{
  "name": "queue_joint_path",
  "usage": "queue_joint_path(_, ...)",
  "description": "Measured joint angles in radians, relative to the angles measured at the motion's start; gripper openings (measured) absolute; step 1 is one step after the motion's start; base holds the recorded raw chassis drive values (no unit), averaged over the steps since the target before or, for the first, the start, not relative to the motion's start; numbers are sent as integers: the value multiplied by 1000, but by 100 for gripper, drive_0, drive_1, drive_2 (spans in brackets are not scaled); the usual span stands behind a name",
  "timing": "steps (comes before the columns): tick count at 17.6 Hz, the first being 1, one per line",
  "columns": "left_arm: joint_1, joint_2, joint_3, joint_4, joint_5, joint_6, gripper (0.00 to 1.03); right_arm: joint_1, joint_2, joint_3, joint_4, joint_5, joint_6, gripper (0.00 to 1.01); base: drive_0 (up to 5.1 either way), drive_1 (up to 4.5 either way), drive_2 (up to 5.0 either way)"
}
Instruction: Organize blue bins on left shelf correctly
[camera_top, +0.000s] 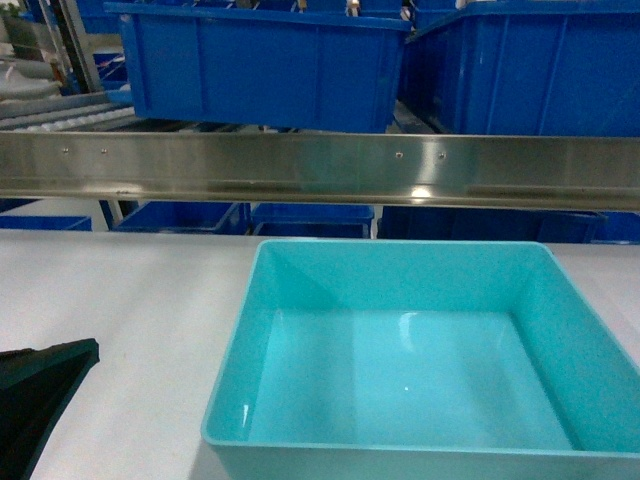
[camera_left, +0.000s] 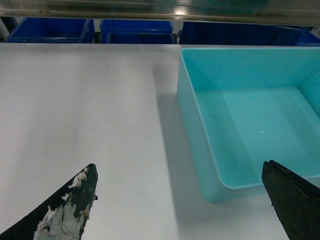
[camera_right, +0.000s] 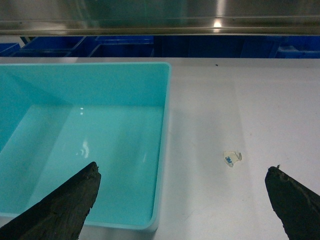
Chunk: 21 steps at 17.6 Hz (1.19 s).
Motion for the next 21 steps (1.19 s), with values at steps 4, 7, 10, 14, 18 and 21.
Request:
queue_joint_path(4,0,0,0,0,0,-2,98,0,0,0,-2,-2,0,98,0,0,0)
queue_joint_path(7,-68,118,24,85,-60,-41,98,-27,61,28,1,-72,-8,98,0,0,0)
queue_joint_path(10,-183,385,147,119,-138,-137,98,-34,206,150,-84,-232,-110,98,0,0,0)
queue_joint_path(14,-255,542,194,122,-203,-222,98,-61,334,193,-153,-256,-261,98,0,0,0)
queue_joint_path(18,-249,614,199,126,-264,-281,98,-58,399,207,-156,-222,-323,98,0,0,0)
queue_joint_path(21,-213,633,199,146,-261,-298,98,-32,401,207,-156,-202,-326,98,0,0,0)
